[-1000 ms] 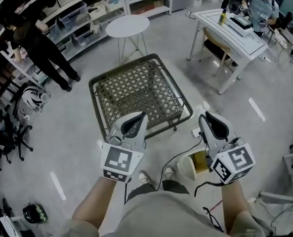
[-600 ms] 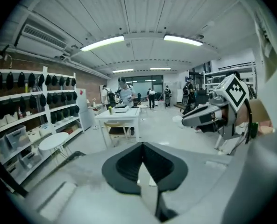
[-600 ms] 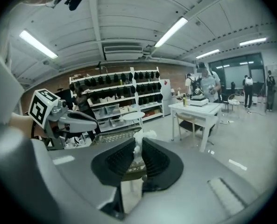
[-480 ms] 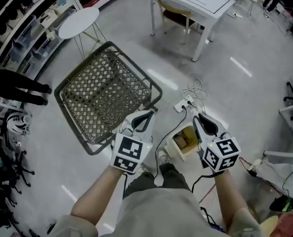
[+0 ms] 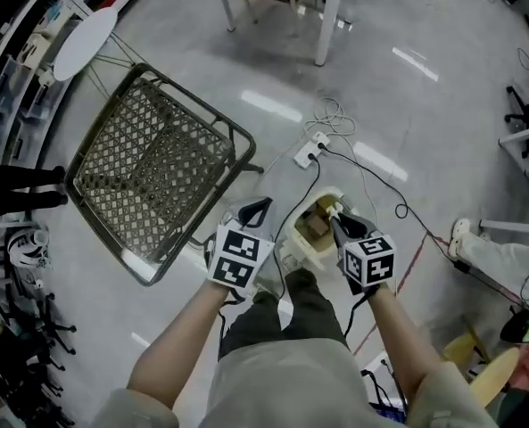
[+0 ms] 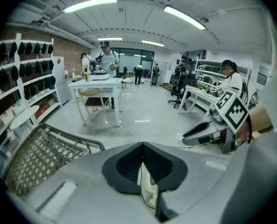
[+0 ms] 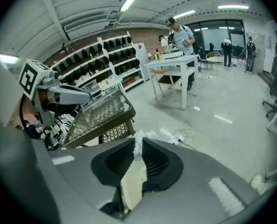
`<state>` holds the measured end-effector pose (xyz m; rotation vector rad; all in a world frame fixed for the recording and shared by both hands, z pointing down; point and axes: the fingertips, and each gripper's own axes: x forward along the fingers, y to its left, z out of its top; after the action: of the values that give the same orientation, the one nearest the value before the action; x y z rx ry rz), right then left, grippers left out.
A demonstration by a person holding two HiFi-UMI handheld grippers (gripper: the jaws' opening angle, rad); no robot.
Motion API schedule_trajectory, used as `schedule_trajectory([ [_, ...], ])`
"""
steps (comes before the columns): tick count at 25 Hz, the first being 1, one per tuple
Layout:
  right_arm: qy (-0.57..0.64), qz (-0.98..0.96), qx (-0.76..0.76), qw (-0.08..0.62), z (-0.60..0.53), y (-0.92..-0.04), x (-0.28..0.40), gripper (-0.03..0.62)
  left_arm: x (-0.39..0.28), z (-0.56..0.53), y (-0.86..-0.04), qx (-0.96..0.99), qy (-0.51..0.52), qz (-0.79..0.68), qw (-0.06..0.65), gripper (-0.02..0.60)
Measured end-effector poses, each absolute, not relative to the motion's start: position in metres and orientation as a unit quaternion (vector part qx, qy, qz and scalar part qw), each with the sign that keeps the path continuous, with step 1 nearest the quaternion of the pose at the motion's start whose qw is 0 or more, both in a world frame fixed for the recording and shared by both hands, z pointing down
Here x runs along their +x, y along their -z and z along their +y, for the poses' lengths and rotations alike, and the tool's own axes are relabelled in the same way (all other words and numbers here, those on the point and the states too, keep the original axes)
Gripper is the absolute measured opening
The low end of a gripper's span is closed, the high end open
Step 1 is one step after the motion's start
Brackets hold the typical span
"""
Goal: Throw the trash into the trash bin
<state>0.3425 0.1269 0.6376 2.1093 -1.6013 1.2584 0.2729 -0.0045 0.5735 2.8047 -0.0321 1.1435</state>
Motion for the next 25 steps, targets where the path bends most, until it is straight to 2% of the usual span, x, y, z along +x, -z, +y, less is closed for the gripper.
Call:
schedule_trajectory([
  [11, -0.535, -0.491, 0.672, 0.148, 0.161, -0.787, 0.325, 0.052, 0.262, 0.022, -0.688, 0.876, -0.465, 0.021, 0.129, 0.003],
  [20, -0.565, -0.467, 0.665, 0.145, 0.163, -0.833, 0.330, 0.060, 0.239, 0.027, -0.733, 0.851, -0.505, 0.025, 0.146, 0.003],
  [25, -0.579, -0.449, 0.666, 0.141, 0.168, -0.848, 0.331, 0.110, 0.230, 0.026, -0.739, 0.847, -0.511, 0.023, 0.148, 0.003],
])
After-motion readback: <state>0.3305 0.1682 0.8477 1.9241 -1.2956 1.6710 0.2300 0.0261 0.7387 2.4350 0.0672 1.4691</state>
